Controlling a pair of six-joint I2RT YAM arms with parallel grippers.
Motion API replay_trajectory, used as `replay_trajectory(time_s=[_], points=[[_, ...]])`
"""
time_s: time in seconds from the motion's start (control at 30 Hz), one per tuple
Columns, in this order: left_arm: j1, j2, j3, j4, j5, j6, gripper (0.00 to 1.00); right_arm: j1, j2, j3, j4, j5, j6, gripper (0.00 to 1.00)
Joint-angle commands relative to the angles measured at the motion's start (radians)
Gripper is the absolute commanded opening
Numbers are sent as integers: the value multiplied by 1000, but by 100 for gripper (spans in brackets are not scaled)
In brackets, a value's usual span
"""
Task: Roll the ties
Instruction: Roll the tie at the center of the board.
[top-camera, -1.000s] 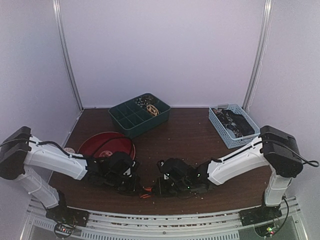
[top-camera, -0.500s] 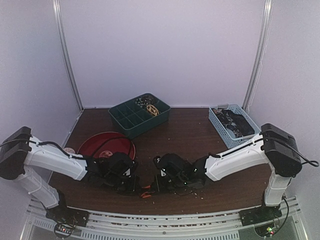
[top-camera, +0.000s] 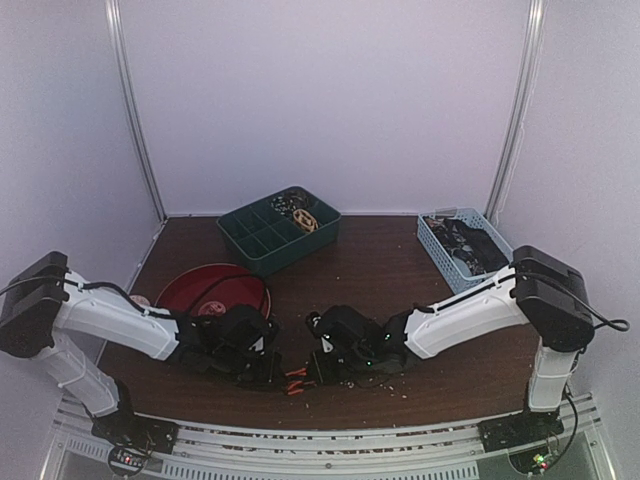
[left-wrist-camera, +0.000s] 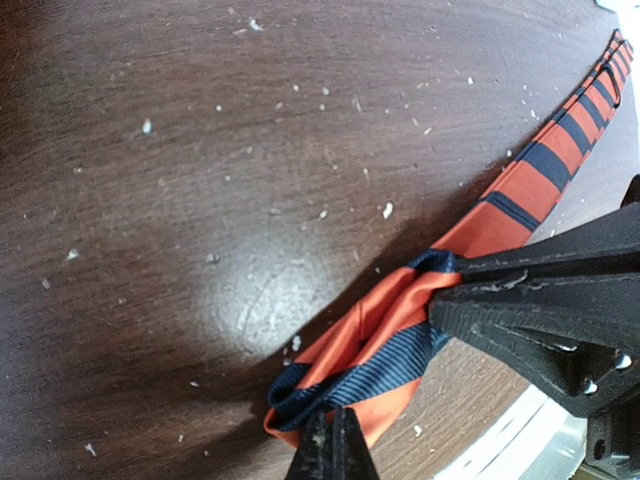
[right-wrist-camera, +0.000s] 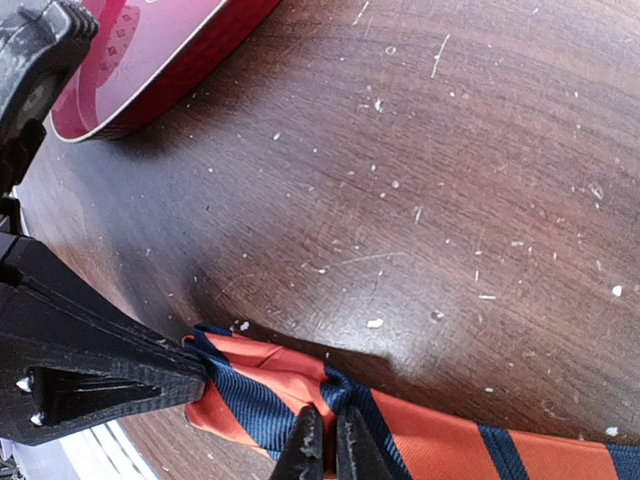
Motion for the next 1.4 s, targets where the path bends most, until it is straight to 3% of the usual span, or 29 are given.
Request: replay_trajectory(time_s=[0.0,0.4,0.73,1.37], points=[[-4,-19,39,-26,8,15,0,-13,19,4,-57,15,-25,6],[-7,13,44,57,66,23,0,-13,-10,-11,-52,-25,5,8],[-14,69,13,63,45,39,0,-14,-92,39,-134,21,16,17],[-14,51,28,-2,4,29,2,-13,31,52,-140,-43,4,7]])
